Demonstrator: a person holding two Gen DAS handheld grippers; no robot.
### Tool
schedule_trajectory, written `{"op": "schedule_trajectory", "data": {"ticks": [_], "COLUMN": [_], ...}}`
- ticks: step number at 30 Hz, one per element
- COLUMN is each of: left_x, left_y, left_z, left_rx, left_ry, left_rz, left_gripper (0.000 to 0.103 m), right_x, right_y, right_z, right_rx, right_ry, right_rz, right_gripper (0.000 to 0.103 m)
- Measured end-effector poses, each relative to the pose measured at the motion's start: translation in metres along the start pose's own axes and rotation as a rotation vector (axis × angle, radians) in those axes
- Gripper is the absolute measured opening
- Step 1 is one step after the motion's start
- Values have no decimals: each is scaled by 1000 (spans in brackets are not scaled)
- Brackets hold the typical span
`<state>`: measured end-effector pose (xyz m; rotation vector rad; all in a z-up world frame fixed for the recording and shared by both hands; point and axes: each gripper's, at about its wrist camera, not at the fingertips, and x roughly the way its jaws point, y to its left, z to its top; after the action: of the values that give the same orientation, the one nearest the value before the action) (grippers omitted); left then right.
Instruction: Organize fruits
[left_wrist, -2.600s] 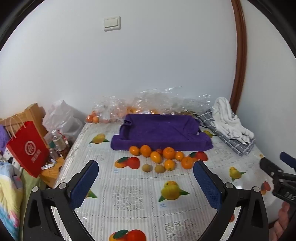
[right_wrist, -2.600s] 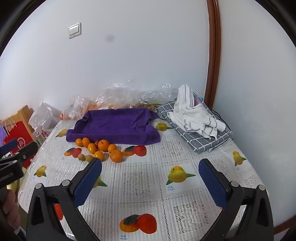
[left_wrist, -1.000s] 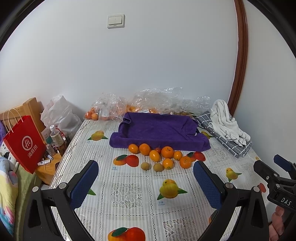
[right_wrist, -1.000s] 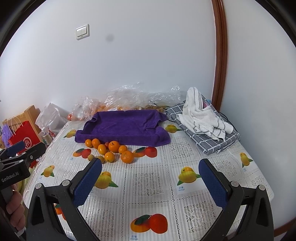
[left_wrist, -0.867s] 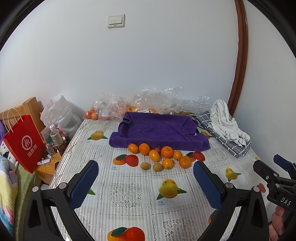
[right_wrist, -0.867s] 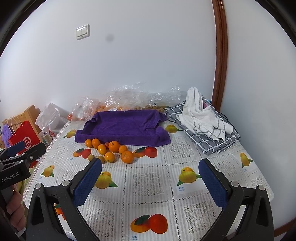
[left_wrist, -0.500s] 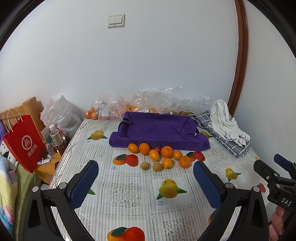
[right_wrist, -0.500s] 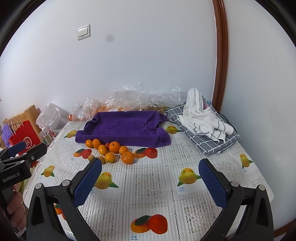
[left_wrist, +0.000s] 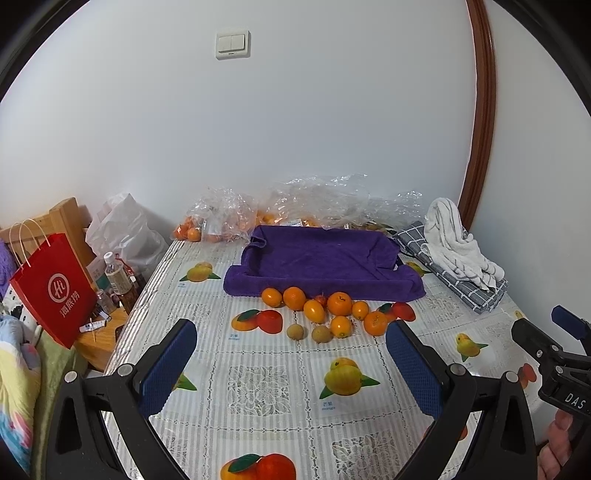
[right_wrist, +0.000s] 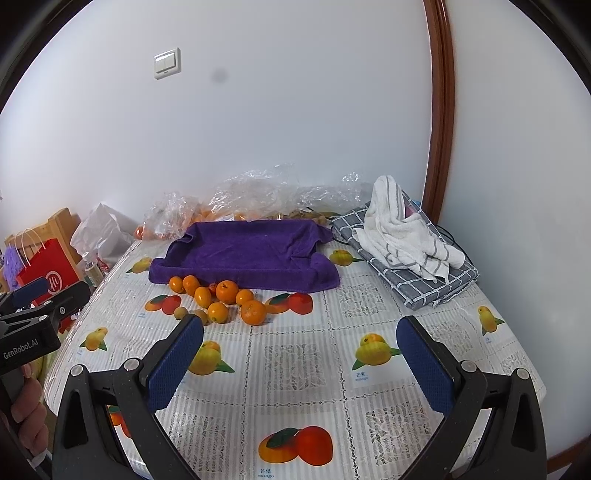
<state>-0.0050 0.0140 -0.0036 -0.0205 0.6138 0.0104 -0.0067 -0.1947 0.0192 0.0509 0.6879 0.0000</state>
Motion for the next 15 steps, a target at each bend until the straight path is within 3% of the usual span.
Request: {"op": "schedule_trajectory", "data": {"ticks": [15], "left_x": [1], "left_y": [5], "left_z": [0], "left_rx": [-18], "left_ry": [-3], "left_rz": [-19], "left_gripper": [103], "right_x": [1], "right_y": [10], "right_z": [-1], "right_rx": [-51], "right_ry": [19], "right_rz": [-21], "right_gripper": [103]}}
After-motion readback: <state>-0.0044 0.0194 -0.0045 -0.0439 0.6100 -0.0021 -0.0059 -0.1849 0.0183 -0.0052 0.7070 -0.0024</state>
